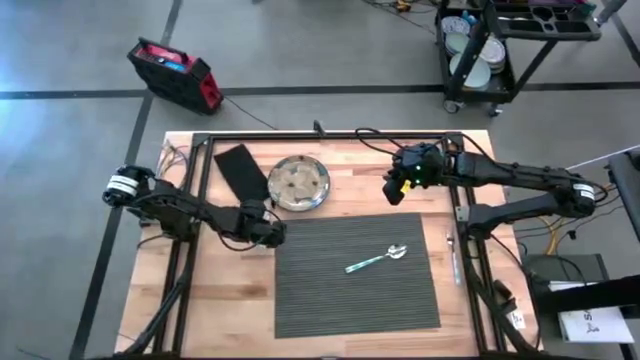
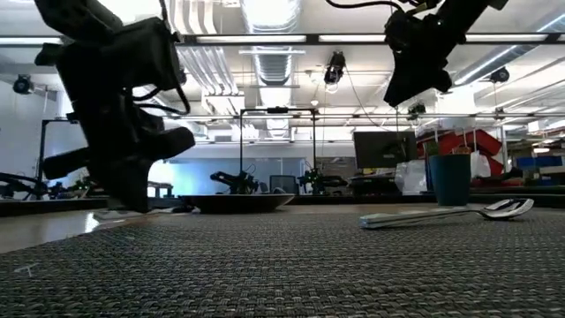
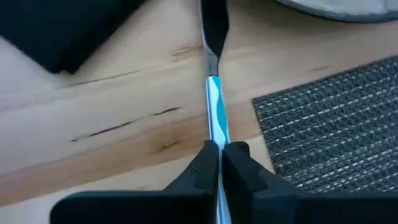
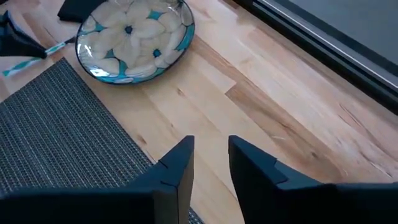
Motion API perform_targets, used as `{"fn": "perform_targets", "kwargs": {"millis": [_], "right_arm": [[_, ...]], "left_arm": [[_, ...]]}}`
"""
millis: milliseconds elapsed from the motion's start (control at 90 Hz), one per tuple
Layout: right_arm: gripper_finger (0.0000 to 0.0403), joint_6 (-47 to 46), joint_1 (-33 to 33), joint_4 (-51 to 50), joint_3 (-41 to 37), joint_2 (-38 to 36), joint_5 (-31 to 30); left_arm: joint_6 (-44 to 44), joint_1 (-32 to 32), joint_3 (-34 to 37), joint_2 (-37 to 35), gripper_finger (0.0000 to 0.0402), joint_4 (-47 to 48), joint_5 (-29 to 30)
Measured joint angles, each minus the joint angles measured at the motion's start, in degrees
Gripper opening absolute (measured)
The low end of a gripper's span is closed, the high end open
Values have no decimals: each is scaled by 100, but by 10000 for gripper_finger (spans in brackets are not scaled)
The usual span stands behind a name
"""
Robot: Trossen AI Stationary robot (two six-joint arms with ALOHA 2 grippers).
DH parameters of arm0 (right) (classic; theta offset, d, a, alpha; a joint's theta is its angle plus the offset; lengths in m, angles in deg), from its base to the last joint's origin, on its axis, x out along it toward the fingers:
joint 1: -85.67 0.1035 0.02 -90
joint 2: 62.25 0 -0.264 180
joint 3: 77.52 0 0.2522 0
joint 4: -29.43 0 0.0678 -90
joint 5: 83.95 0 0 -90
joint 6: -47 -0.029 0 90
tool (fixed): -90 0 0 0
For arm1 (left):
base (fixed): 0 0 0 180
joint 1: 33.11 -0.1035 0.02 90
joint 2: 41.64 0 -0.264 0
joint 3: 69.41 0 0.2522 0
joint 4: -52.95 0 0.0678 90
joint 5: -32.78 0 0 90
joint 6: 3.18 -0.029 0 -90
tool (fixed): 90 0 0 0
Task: Set table place
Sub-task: Put the blue knife on the gray mat
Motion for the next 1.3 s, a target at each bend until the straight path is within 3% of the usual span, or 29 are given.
{"fn": "perform_targets", "kwargs": {"millis": [522,756,911,1300], "right_arm": [[60,-1,1,-4,-2,0,-112],[81,-1,0,-3,-2,0,-120],[94,2,0,-7,-2,0,-119],[115,2,0,-164,-2,2,-119]], "left_arm": [[-1008,0,-861,-250,1,359,229],[-636,-140,-736,74,6,588,251],[-572,-315,-693,290,39,449,299],[-682,-457,-690,784,167,363,347]]}}
